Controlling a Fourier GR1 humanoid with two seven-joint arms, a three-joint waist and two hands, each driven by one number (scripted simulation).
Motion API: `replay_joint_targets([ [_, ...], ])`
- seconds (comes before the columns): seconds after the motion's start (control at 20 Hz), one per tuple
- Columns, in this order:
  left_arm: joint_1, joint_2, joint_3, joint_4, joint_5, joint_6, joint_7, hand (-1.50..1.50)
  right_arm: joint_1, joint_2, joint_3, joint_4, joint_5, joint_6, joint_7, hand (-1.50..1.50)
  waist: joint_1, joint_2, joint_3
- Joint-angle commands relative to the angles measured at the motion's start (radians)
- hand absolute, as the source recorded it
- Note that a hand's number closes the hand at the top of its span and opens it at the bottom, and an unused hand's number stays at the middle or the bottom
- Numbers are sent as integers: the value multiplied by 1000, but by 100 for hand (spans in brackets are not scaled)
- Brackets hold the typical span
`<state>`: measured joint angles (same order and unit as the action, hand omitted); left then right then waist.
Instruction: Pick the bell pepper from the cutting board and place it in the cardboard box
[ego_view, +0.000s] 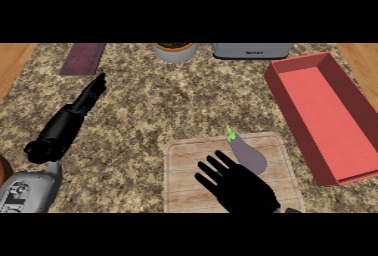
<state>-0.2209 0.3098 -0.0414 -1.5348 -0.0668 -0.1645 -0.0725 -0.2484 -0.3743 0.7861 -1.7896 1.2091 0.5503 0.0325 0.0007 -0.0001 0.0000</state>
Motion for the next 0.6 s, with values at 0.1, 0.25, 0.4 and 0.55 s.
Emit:
replay_joint_targets([
  [0.1, 9, -20, -4, -51, -39, -16, 48, 0, 1, 28, -41, 93, 87, -46, -37, -150, 1, 0, 0],
  [0.25, 71, -8, 30, -89, -7, -41, 29, 0, 50, -14, -67, 33, 108, -72, -41, -150, 1, -2, 0],
  [0.4, 34, -53, 21, -59, -56, -13, 25, 0, 51, 31, -89, 114, 130, -85, -83, -150, 0, 0, 0],
  [0.55, 20, -17, 66, -14, -31, -68, 1, 0, 65, 73, -66, 184, 159, -126, -102, -150, 0, 0, 0],
])
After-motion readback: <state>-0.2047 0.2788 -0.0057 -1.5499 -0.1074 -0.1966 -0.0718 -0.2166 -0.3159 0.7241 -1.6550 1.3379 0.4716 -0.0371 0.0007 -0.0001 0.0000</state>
